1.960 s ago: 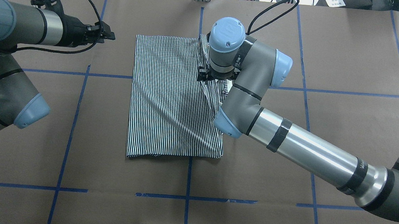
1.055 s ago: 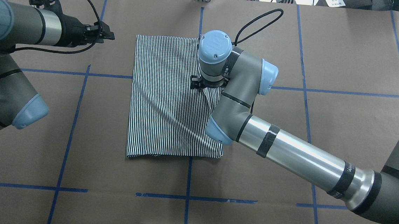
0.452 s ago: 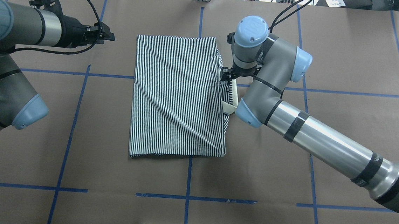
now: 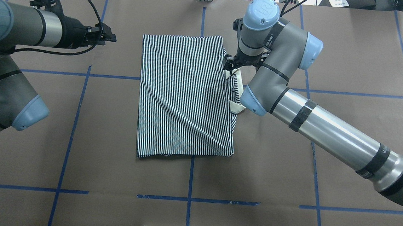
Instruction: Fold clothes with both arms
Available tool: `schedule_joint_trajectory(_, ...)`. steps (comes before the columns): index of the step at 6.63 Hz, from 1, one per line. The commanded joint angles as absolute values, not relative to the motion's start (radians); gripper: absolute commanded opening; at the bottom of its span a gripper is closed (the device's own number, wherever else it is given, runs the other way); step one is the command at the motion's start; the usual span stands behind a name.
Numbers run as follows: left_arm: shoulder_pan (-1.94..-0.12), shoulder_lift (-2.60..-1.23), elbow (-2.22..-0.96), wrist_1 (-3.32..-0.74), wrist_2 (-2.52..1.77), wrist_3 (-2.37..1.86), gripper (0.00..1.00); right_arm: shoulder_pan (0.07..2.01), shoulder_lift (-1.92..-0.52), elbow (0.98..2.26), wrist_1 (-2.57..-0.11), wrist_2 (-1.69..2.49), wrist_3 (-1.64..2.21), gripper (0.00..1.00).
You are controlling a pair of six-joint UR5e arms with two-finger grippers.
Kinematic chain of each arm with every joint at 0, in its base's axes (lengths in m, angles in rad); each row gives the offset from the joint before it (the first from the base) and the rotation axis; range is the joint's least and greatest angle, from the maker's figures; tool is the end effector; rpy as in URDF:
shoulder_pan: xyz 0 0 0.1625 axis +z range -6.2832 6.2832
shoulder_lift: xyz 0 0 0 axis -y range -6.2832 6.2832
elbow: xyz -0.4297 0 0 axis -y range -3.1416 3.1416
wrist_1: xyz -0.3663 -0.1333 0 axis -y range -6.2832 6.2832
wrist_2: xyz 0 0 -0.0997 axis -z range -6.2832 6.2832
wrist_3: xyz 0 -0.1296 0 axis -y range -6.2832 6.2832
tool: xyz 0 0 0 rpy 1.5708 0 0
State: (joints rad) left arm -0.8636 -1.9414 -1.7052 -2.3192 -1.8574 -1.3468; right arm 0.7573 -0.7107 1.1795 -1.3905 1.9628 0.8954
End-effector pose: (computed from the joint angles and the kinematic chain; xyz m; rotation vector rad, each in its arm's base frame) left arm 0.3329 -0.5382 0.3299 0.4339 1.1995 -0.3718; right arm -0.5269 -0.6134 0.3125 0.1354 -0.7310 -0.0491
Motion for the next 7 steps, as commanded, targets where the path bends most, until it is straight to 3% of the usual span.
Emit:
schedule_joint_trajectory(1, -0.864, -1.942, -1.706, -2.319, -1.859, -1.347, 0.47, 0.749, -0.722, 1.279, -1.390, 1.964, 1.025, 1.00)
schedule_joint_trajectory(4, -0.864, -1.940, -1.706, -2.319, -1.858, -1.347, 0.47, 0.532, -0.976, 1.700, -1.394, 1.716, 1.590, 0.98)
schedule_joint_trajectory(7, -0.864, -1.940, -1.704, -2.319, -1.858, -1.347, 0.47, 0.393, -0.985, 1.698, -1.394, 1.589, 2.027, 0.89)
